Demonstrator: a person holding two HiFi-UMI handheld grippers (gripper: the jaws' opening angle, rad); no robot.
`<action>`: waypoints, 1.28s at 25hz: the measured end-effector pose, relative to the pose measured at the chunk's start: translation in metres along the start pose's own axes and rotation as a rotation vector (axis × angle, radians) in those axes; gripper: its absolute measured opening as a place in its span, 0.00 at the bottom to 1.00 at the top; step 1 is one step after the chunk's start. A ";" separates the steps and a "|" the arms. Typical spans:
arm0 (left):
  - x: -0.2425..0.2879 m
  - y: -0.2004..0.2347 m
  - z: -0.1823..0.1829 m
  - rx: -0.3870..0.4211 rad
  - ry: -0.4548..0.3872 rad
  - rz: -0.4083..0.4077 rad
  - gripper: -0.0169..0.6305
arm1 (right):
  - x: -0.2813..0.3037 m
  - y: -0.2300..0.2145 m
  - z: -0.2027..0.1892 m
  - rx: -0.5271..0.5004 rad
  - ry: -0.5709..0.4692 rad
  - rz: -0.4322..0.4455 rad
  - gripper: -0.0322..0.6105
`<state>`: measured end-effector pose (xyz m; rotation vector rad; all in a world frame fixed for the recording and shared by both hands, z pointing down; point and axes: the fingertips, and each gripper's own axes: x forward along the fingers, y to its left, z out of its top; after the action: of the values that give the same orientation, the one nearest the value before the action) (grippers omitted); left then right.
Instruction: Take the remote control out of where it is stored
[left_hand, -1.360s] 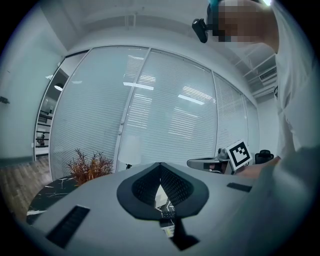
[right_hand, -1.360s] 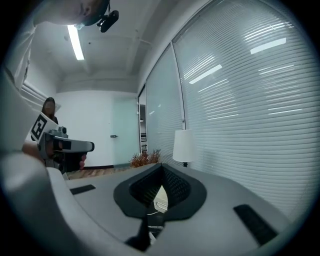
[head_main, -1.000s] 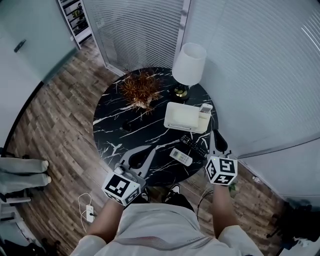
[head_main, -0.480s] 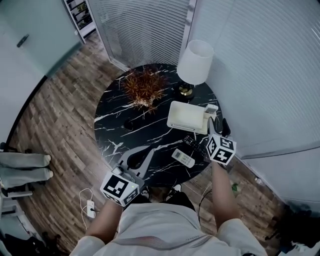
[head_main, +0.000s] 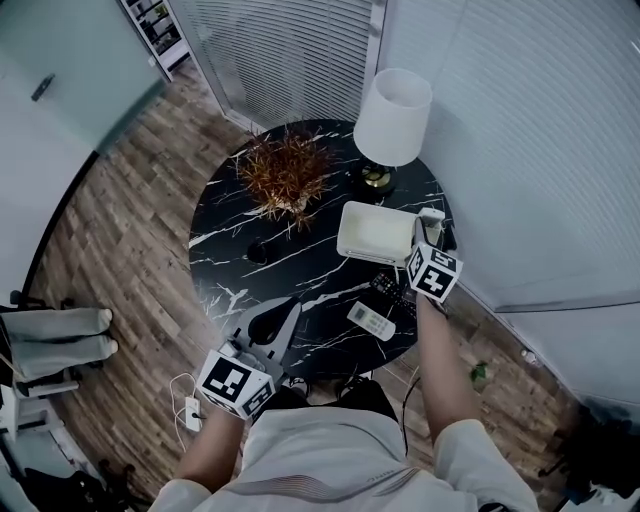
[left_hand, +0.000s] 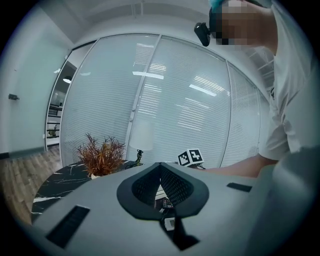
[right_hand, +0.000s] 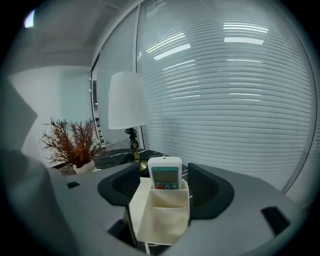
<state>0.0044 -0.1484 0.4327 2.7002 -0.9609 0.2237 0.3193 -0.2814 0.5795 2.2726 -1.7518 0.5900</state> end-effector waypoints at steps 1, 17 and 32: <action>0.002 0.001 -0.001 -0.001 0.003 0.001 0.04 | 0.005 -0.002 -0.003 0.010 0.009 -0.003 0.48; 0.010 0.014 -0.004 -0.027 0.014 -0.005 0.04 | 0.029 -0.005 -0.017 -0.012 -0.012 -0.031 0.46; 0.008 0.016 -0.003 -0.037 -0.003 -0.010 0.04 | -0.003 0.001 0.042 -0.049 -0.140 0.019 0.45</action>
<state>0.0004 -0.1639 0.4406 2.6724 -0.9424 0.1978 0.3250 -0.2958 0.5405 2.3172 -1.8307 0.3957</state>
